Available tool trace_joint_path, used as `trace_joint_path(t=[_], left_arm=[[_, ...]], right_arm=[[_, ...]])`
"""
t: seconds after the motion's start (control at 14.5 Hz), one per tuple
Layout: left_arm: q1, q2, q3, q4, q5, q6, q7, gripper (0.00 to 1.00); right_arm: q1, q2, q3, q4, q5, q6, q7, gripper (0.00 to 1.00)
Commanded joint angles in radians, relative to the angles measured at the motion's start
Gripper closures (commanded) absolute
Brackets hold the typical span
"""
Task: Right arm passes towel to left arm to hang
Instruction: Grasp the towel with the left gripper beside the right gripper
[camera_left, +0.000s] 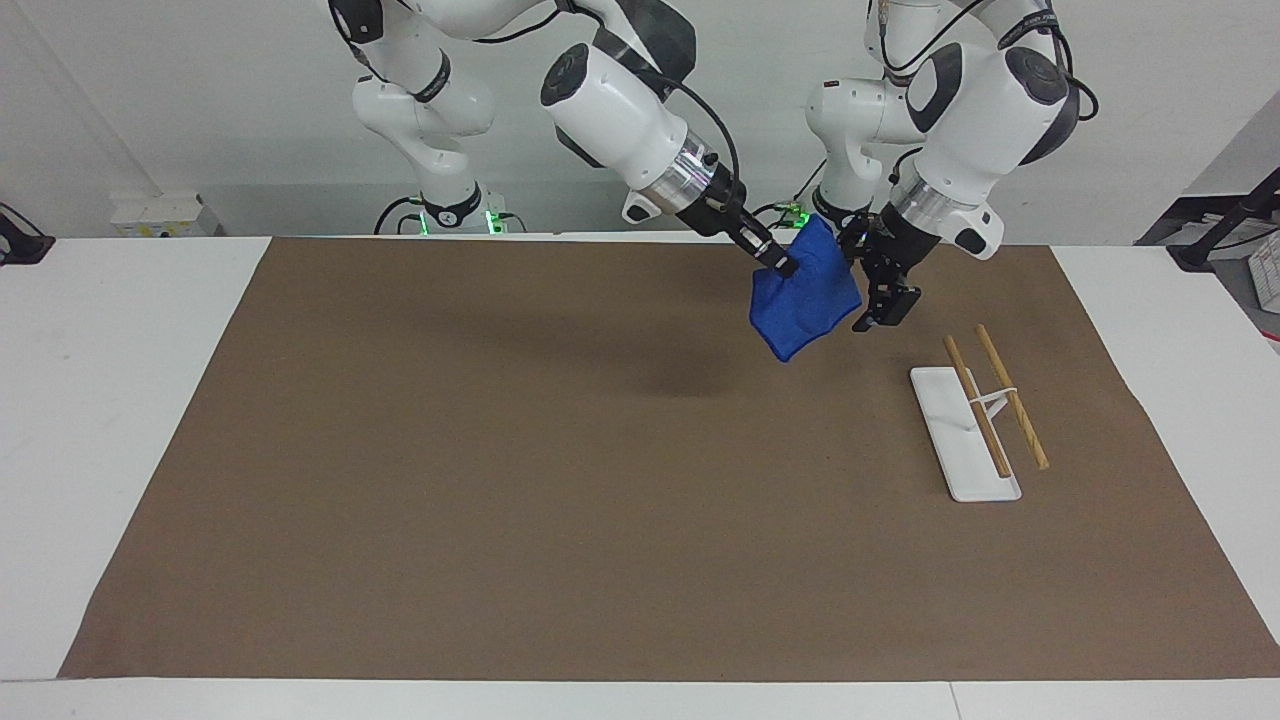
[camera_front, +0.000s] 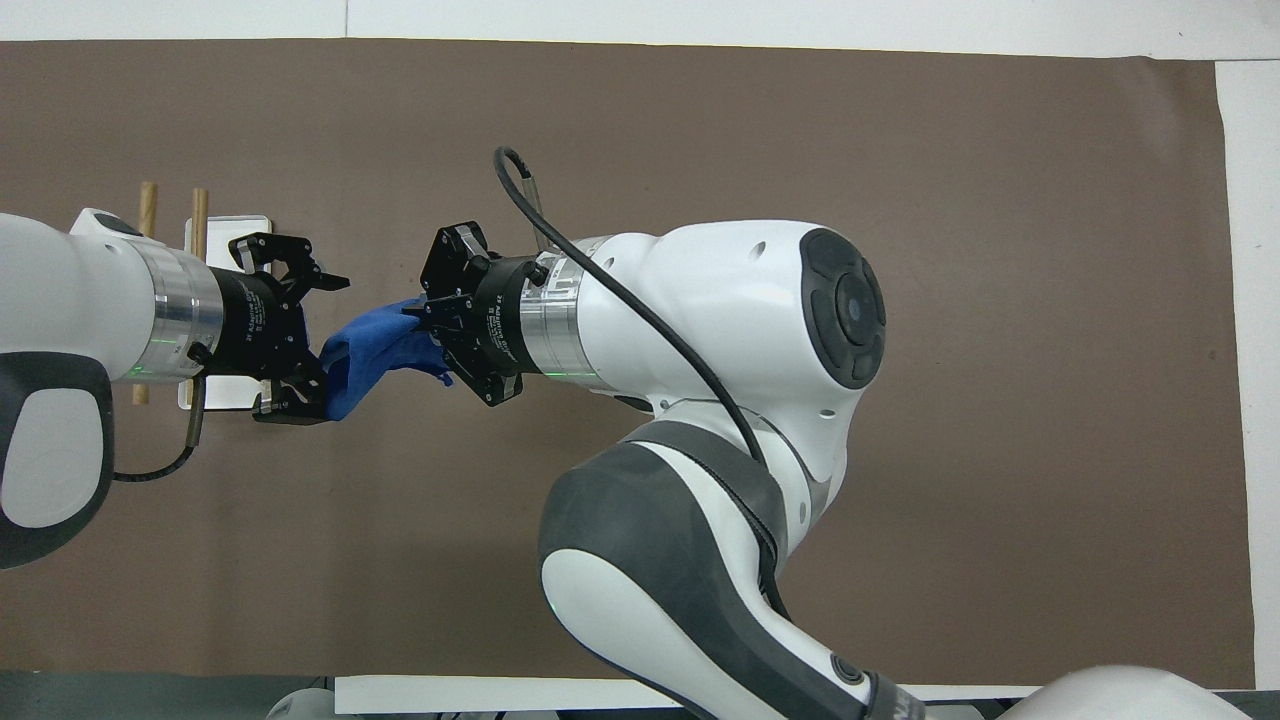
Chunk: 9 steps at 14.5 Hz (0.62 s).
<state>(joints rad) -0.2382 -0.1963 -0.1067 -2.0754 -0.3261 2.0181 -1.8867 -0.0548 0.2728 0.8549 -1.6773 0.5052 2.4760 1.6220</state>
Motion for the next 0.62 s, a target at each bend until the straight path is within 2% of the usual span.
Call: trace_joint_path(t=[0.0,0.21,0.41,0.55], left_arm=[[-0.019,-0.028,0.012,-0.046,-0.031,0.071,-0.026,0.13],[-0.006,-0.025,0.013,-0.046,-0.031,0.097,-0.023,0.52],[0.014,-0.023,0.015,-0.046,-0.031,0.1,-0.017,0.85],[0.014,-0.023,0.015,-0.046,-0.031,0.1,-0.014,1.0]], right_arm=[[-0.003,0.02,0.015,0.019,0.018,0.006,0.003,1.0],[-0.003,0.02,0.015,0.019,0.016,0.006,-0.001,1.0],[-0.007,0.017,0.015,0.019,0.016,0.004,-0.001,1.0],[-0.007,0.017,0.015,0.019,0.016,0.004,-0.002,1.0]])
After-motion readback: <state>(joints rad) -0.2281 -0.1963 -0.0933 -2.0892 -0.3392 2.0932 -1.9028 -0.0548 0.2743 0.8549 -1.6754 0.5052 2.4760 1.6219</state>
